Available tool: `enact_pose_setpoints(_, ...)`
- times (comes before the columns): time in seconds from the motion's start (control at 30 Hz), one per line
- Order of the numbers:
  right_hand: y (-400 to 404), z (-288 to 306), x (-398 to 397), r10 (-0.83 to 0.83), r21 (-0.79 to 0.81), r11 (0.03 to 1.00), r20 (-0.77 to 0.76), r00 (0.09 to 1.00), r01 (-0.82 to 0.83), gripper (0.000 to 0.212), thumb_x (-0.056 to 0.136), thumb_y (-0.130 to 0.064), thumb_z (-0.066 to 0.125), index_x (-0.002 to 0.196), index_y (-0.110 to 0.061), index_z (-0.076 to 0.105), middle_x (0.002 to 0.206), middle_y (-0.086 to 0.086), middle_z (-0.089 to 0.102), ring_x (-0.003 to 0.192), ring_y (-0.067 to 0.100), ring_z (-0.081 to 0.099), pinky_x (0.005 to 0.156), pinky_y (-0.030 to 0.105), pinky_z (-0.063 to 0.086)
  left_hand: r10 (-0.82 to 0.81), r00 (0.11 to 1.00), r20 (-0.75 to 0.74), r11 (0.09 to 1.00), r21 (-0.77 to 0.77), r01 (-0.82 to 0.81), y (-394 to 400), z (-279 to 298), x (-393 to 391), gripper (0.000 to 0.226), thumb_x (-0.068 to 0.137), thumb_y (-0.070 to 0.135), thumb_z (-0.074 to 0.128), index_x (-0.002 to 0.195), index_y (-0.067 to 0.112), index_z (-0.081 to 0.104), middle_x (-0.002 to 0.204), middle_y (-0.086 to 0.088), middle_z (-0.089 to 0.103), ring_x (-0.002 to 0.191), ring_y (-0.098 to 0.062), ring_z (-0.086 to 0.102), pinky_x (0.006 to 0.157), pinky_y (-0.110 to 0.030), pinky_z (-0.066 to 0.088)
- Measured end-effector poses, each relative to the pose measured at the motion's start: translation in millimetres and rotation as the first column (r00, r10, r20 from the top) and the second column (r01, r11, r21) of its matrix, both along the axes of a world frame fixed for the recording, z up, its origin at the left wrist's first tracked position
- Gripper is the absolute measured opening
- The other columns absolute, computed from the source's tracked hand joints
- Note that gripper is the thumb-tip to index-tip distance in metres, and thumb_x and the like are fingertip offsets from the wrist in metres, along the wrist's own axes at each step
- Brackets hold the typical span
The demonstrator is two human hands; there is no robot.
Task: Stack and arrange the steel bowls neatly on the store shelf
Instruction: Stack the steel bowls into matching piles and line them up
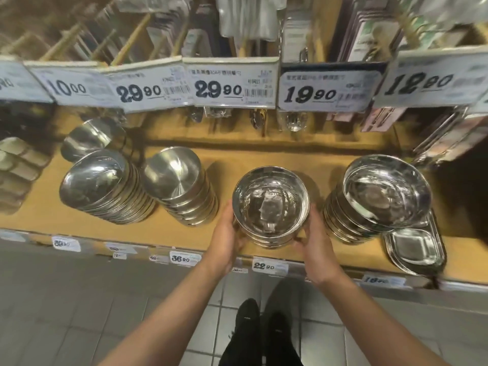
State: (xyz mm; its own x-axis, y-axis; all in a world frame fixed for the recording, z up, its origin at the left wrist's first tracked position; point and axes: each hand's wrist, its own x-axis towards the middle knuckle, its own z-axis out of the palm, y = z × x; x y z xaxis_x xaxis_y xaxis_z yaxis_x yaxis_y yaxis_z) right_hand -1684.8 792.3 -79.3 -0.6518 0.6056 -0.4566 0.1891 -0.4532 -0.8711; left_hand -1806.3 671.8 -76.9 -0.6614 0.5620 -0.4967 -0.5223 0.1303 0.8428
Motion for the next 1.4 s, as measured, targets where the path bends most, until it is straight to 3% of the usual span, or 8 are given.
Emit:
enact_pose_setpoints(0.2, -14, 41, 26, 0.060, 0.040, 0.998, -0.056, 0.997, -0.058, 0.052, 0.100, -0.062, 0.030, 0.147, -0.044, 0.043, 0.150, -0.012, 0.050, 0.140, 0.013, 0.044, 0.114, 0.055, 0.037, -0.024, 0.999, -0.035, 0.999, 0.032, 0.025, -25, 35, 22, 0.043, 0.100, 0.062, 0.037, 0.126, 0.042, 0.065, 0.124, 0.006, 0.072, 0.112, -0.013, 0.069, 0.079, -0.037, 0.061)
enact_pose_setpoints(0.37, -39, 92, 40, 0.140, 0.080, 0.988, -0.072, 0.988, -0.134, 0.027, 0.099, -0.058, 0.044, 0.124, -0.063, 0.054, 0.136, -0.024, 0.056, 0.136, 0.012, 0.046, 0.109, 0.053, 0.043, -0.041, 0.997, -0.070, 0.999, 0.017, 0.042, -60, 72, 34, 0.043, 0.100, 0.067, 0.034, 0.112, 0.047, 0.071, 0.113, 0.011, 0.075, 0.096, -0.002, 0.071, 0.070, -0.027, 0.059)
enact_pose_setpoints(0.5, -68, 128, 39, 0.212, 0.170, 0.965, -0.068, 0.975, -0.198, 0.026, 0.078, -0.085, 0.046, 0.101, -0.076, 0.055, 0.121, -0.034, 0.058, 0.128, 0.009, 0.050, 0.099, 0.042, 0.047, -0.002, 0.997, -0.082, 1.000, 0.029, 0.004, -93, 93, 33, 0.043, 0.095, 0.073, 0.037, 0.113, 0.051, 0.069, 0.116, 0.013, 0.074, 0.100, -0.005, 0.071, 0.074, -0.033, 0.060)
enact_pose_setpoints(0.77, -156, 141, -8, 0.296, 0.160, 0.946, -0.074, 0.952, -0.282, 0.032, 0.102, -0.054, 0.039, 0.099, -0.054, 0.071, 0.106, -0.020, 0.073, 0.097, -0.001, 0.069, 0.070, 0.029, 0.060, 0.156, 0.981, -0.114, 0.988, 0.036, -0.152, -195, 122, 10, 0.037, 0.100, 0.061, 0.040, 0.107, 0.045, 0.073, 0.110, 0.013, 0.076, 0.107, -0.014, 0.068, 0.073, -0.032, 0.060)
enact_pose_setpoints(0.93, -249, 136, -63, 0.402, 0.061, 0.915, -0.091, 0.911, -0.398, 0.035, 0.084, -0.077, 0.048, 0.105, -0.059, 0.069, 0.109, -0.025, 0.072, 0.108, 0.007, 0.068, 0.096, 0.053, 0.054, 0.263, 0.954, -0.146, 0.964, 0.011, -0.264, -305, 135, -23, 0.041, 0.100, 0.061, 0.039, 0.100, 0.042, 0.075, 0.106, 0.012, 0.076, 0.103, -0.014, 0.068, 0.083, -0.042, 0.062)
enact_pose_setpoints(1.1, -337, 132, -111, 0.486, 0.071, 0.874, -0.106, 0.867, -0.481, 0.031, 0.092, -0.075, 0.037, 0.098, -0.066, 0.066, 0.093, -0.036, 0.071, 0.082, -0.013, 0.068, 0.094, 0.056, 0.052, 0.321, 0.928, -0.190, 0.946, 0.009, -0.325, -398, 147, -54, 0.041, 0.095, 0.067, 0.043, 0.103, 0.042, 0.075, 0.103, 0.011, 0.077, 0.092, -0.011, 0.073, 0.066, -0.037, 0.061)
enact_pose_setpoints(1.27, -386, 133, -140, 0.514, 0.024, 0.858, -0.072, 0.855, -0.513, 0.052, 0.085, -0.081, 0.041, 0.121, -0.051, 0.063, 0.111, -0.020, 0.073, 0.112, 0.011, 0.065, 0.100, 0.058, 0.049, 0.387, 0.907, -0.164, 0.920, 0.004, -0.391, -446, 145, -76, 0.040, 0.094, 0.067, 0.044, 0.105, 0.044, 0.074, 0.104, 0.013, 0.077, 0.109, -0.018, 0.068, 0.090, -0.053, 0.059)
enact_pose_setpoints(1.4, -401, 130, -163, 0.544, 0.002, 0.839, -0.058, 0.837, -0.545, 0.063, 0.082, -0.083, 0.042, 0.130, -0.045, 0.058, 0.126, -0.007, 0.069, 0.121, 0.021, 0.060, 0.104, 0.062, 0.044, 0.387, 0.905, -0.177, 0.919, -0.009, -0.395, -462, 137, -96, 0.041, 0.098, 0.064, 0.039, 0.110, 0.044, 0.072, 0.105, 0.011, 0.077, 0.107, -0.017, 0.068, 0.078, -0.040, 0.060)
